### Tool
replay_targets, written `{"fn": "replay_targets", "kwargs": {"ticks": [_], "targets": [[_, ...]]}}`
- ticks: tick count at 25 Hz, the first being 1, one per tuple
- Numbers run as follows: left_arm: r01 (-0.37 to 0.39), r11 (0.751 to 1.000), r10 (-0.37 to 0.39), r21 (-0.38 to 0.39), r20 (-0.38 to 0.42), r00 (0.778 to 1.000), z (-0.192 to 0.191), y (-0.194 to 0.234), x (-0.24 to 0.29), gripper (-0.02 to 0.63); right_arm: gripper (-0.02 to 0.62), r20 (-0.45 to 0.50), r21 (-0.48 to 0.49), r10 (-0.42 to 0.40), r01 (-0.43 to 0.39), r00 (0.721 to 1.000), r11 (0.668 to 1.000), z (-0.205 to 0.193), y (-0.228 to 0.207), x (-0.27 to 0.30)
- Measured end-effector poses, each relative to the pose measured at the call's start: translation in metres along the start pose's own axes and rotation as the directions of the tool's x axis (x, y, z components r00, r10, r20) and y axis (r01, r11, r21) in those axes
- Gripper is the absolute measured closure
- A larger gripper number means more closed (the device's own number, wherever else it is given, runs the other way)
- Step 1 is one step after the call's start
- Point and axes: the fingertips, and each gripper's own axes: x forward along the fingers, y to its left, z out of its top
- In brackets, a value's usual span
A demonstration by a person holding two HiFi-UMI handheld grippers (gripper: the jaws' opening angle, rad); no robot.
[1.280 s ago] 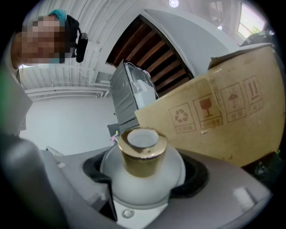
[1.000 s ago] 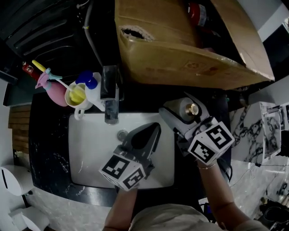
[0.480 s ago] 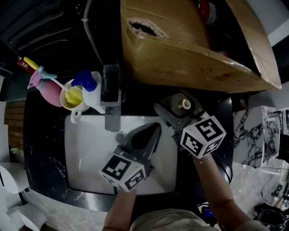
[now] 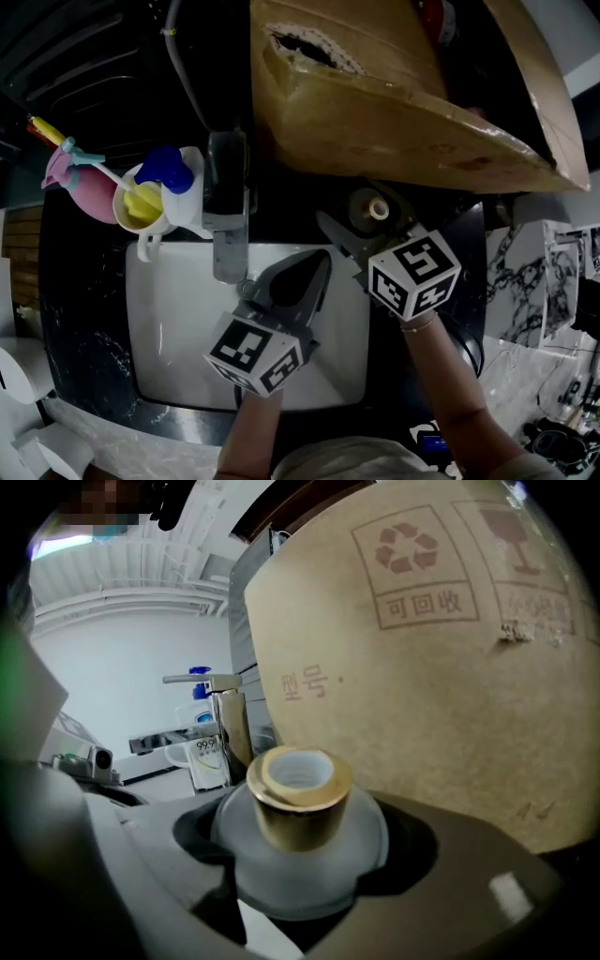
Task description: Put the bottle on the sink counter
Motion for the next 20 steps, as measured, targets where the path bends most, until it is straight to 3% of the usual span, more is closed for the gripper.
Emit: {"fn": "replay_targets", "kwargs": {"ticks": [13, 20], "targets": [[-0.030, 0.999, 0.030, -0.019, 0.003, 1.000, -0.003, 0.014, -0.002, 0.598, 0.255, -0.101, -0.104, -0.036, 0.025, 0.994, 0.994, -0.011, -0.004, 0.019], [-0.022, 1.000, 0.022, -0.013, 0.006, 1.000, -0.004, 0.012, -0.002, 0.598, 0.255, -0.105, -0.115, -0.053, 0.041, 0.993, 0.993, -0.011, -0.003, 0.018]]}}
